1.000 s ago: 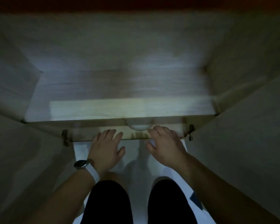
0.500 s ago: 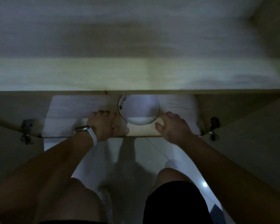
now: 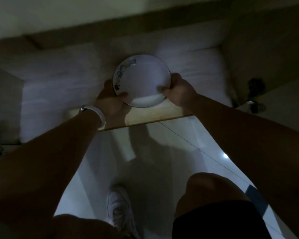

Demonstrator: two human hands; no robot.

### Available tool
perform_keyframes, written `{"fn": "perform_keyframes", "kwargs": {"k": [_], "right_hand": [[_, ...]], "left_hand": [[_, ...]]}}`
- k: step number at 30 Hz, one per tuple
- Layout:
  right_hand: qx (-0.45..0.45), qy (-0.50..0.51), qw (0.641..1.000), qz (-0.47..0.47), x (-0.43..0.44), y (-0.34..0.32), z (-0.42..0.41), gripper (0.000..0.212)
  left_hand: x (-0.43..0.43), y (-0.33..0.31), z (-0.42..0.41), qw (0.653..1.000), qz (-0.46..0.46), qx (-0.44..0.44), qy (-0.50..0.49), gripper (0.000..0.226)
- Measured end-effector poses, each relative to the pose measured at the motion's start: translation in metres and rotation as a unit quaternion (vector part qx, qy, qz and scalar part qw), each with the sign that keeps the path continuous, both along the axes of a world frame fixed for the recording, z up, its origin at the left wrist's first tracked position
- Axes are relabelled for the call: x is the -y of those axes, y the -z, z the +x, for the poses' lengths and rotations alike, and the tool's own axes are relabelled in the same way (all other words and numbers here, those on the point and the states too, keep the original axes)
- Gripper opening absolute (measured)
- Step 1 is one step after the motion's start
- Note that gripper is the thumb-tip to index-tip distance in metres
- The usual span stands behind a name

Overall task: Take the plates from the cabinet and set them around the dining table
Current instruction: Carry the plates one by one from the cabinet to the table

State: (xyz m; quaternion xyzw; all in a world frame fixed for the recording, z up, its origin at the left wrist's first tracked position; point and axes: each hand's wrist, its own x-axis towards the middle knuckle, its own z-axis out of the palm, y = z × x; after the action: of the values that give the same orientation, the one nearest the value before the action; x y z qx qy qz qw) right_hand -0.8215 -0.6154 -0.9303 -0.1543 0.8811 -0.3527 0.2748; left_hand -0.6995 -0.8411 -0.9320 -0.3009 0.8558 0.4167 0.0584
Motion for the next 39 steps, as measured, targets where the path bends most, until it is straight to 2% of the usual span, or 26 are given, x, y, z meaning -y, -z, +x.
{"fn": "perform_keyframes", "kwargs": {"k": [4, 5, 8, 9, 12, 15, 17, 21, 27, 30, 39], "right_hand": [[-0.026, 0.023, 0.999, 0.001, 0.008, 0.017, -0.009, 0.053], [-0.032, 0.024, 0.999, 0.001, 0.010, 0.019, -0.011, 0.049], [-0.015, 0.051, 0.998, -0.021, 0.013, 0.023, -0.012, 0.039], [-0.007, 0.067, 0.997, -0.032, 0.012, 0.023, -0.010, 0.038], [0.017, 0.098, 0.992, -0.072, 0.007, 0.018, -0.002, 0.042], [0.024, 0.102, 0.991, -0.087, 0.000, 0.013, 0.011, 0.043], [0.060, 0.117, 0.987, -0.093, -0.008, 0.005, 0.023, 0.039], [0.112, 0.118, 0.985, -0.050, -0.039, -0.026, 0.052, 0.045], [0.171, 0.103, 0.978, -0.062, -0.098, -0.101, 0.116, 0.048], [0.186, 0.106, 0.974, -0.075, -0.120, -0.149, 0.141, 0.053], [0.166, 0.155, 0.969, -0.094, -0.171, -0.332, 0.196, 0.049]], "left_hand": [[0.005, 0.016, -0.012, 0.999, -0.006, -0.005, -0.038, 0.067], [0.004, 0.015, -0.014, 0.999, -0.005, -0.004, -0.042, 0.062], [-0.004, 0.014, -0.017, 0.998, -0.007, -0.003, -0.057, 0.031], [-0.007, 0.013, -0.016, 0.998, 0.003, -0.008, -0.059, 0.030], [-0.013, 0.009, -0.010, 0.995, 0.067, -0.025, -0.064, 0.040], [-0.022, 0.004, 0.002, 0.986, 0.138, -0.036, -0.081, 0.037], [-0.034, -0.002, 0.012, 0.983, 0.158, -0.049, -0.084, 0.039], [-0.060, -0.029, 0.044, 0.977, 0.194, -0.010, -0.086, 0.041], [-0.108, -0.104, 0.108, 0.970, 0.226, 0.040, -0.084, 0.038], [-0.128, -0.154, 0.135, 0.962, 0.253, 0.045, -0.087, 0.045], [-0.173, -0.338, 0.177, 0.958, 0.274, 0.037, -0.081, 0.064]]}}
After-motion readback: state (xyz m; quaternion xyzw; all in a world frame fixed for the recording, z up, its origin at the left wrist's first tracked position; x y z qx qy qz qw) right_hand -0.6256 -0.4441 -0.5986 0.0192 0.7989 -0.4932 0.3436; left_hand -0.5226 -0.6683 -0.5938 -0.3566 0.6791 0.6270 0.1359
